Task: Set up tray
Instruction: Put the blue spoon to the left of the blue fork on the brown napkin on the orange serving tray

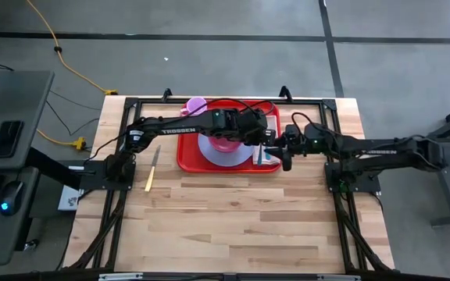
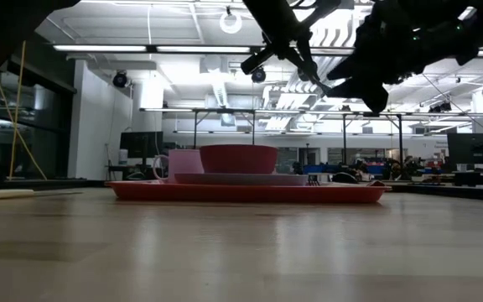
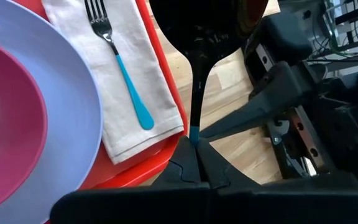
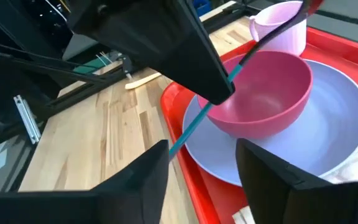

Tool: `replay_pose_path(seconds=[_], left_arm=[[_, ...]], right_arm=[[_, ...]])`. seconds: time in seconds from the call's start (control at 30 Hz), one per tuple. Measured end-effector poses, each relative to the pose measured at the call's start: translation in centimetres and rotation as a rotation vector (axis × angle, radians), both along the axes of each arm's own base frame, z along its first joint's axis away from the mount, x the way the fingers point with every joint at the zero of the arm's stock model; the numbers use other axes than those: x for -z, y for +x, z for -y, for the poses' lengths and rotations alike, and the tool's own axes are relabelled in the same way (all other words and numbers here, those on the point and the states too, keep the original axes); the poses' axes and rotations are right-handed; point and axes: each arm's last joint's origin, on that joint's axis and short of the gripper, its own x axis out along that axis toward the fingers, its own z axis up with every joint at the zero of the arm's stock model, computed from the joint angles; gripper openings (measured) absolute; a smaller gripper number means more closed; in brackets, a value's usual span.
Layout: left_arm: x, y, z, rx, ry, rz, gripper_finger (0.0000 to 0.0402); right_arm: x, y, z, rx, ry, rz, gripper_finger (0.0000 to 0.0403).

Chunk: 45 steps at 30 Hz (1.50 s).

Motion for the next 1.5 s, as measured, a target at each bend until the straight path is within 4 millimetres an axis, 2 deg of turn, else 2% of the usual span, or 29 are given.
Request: replay_pose_path(seconds=[0.27,0.9,1.1,1.5], left_arm=[[0.0,0.0,-0.1,-0.016,0.019,-0.007,0.0005],[0.1,-0.1,-0.2,-0.037,0.037,-0.019,0.0005],[1.6,0.8,-0.2,-0.019,0.009,-0.027,0.0005],[2.0,0.9,-0.3,-0.048,-0.019,-0.034,0.0005]], right_arm=[[0.7,0.9,0.4,0.055,0.055,-0.039,0.0197],[0.3,1.2,0.4,0.064,0.07,0.009,0.0193],[0.5,1.1,0.5,0.069,0.058,-0.012,0.0192],[0.6,0.9,1.2,0.082,0.002,-0.03,0.0188]])
